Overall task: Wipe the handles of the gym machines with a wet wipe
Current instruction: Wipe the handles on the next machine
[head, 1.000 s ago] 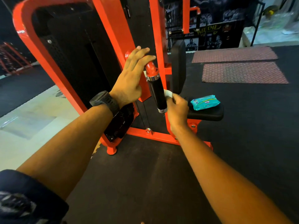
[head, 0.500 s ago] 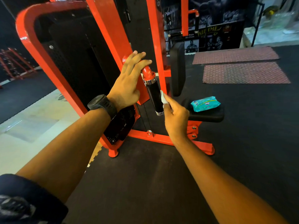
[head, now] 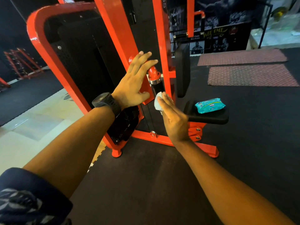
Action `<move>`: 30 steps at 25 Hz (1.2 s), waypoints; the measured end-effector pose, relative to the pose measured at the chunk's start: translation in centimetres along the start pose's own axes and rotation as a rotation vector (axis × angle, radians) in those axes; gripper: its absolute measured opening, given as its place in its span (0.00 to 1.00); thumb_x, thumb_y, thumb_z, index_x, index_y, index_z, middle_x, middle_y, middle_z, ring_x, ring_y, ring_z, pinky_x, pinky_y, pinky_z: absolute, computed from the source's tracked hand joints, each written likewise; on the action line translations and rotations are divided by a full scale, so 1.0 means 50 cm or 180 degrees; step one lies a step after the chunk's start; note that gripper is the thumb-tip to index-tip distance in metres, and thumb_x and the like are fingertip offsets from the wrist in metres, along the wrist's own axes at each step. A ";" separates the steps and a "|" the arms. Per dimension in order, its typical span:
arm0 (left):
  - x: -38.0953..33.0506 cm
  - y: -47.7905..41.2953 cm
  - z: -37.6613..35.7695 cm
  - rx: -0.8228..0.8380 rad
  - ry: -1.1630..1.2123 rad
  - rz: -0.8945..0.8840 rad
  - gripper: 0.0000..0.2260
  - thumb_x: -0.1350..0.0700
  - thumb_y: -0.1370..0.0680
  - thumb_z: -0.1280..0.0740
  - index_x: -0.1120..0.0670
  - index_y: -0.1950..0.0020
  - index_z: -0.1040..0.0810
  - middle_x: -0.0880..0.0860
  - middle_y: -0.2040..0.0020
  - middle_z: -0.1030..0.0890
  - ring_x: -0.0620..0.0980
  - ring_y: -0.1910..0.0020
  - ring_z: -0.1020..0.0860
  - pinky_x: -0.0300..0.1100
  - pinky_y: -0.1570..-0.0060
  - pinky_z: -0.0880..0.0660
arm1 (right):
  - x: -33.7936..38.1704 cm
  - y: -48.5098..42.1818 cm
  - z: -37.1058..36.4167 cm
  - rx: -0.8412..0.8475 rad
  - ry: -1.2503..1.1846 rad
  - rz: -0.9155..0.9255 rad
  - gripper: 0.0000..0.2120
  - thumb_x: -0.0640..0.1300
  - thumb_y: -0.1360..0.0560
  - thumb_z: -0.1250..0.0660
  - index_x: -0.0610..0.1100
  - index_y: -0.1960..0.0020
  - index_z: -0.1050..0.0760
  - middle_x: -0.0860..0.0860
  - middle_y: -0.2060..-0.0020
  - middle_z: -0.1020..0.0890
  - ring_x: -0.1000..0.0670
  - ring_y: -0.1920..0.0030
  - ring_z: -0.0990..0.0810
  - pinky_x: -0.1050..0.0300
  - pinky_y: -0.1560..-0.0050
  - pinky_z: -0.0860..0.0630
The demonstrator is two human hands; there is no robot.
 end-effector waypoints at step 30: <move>-0.139 0.122 -0.051 -0.1372 -0.0534 0.1260 0.24 0.47 0.22 0.32 0.48 0.26 0.29 0.54 0.20 0.41 0.54 0.22 0.43 0.52 0.27 0.42 | 0.018 -0.057 0.106 0.0367 -0.1801 -0.1991 0.08 0.47 0.22 0.33 0.47 0.45 0.19 0.55 0.50 0.19 0.53 0.47 0.20 0.57 0.48 0.24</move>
Point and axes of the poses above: each hand's wrist, its own y-axis away from the middle knuckle, its own z-axis out of the back of the hand, x = y × z, the point moved 3 cm from there along -y, towards the middle knuckle
